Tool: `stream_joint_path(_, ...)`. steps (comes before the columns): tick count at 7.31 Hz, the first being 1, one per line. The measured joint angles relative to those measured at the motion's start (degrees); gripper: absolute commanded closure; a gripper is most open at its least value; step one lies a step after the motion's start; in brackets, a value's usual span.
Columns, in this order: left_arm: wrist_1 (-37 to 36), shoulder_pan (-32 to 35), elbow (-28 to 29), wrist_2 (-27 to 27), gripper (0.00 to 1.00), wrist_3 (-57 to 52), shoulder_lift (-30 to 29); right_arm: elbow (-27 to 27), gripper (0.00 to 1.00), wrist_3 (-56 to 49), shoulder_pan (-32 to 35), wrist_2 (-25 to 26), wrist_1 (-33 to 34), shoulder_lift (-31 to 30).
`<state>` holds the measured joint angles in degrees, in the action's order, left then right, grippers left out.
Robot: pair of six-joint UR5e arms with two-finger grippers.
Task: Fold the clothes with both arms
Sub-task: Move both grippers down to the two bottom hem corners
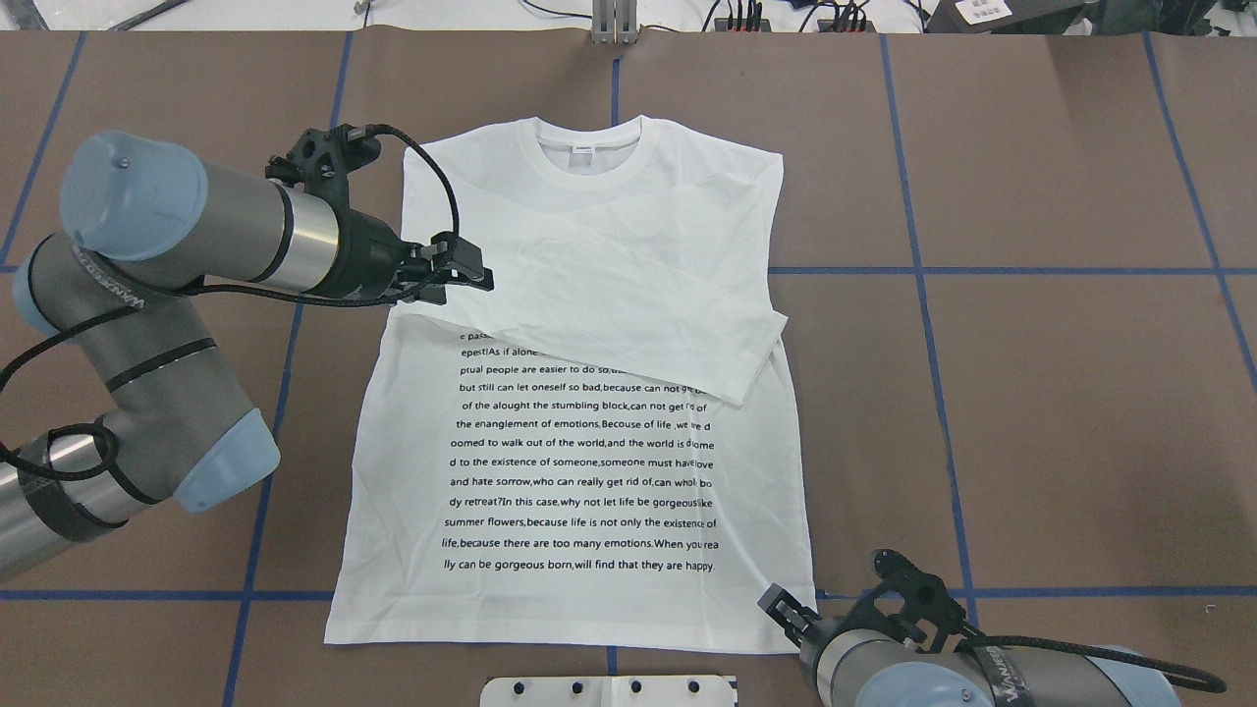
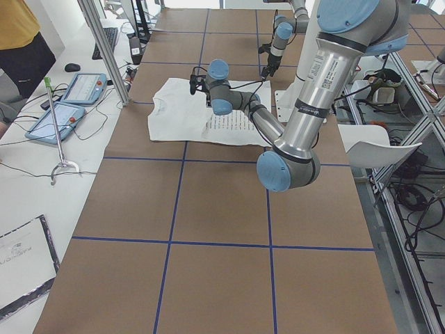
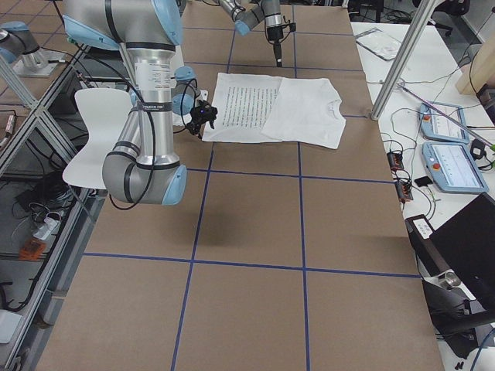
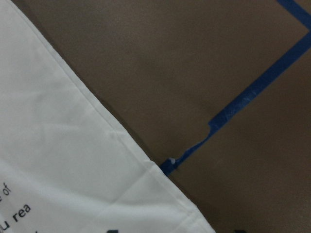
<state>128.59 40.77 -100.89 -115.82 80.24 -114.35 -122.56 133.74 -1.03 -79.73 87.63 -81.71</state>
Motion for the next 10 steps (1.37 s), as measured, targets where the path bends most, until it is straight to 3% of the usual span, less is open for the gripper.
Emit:
stream_joint_path(2,0.00,-0.07,-0.01,0.06,0.33,0.00,0.38,1.78,0.20,1.05,-0.28,0.07,-2.89,0.12)
stream_joint_path(3,0.00,-0.07,0.00,0.07,0.33,0.00,0.41,2.41,0.33,1.25,-0.28,0.02,-3.31,0.03)
stream_joint_path(4,0.00,-0.08,-0.01,0.07,0.33,0.00,0.43,2.64,0.72,1.31,-0.25,-0.06,-3.45,-0.15)
stream_joint_path(5,0.00,-0.07,-0.01,0.07,0.33,0.00,0.44,2.57,1.00,1.34,-0.17,-0.12,-3.48,-0.17)
stream_joint_path(10,-0.02,-0.16,-0.16,0.07,0.33,1.05,1.72,1.71,1.00,1.37,-0.02,-0.18,-3.38,-0.29)
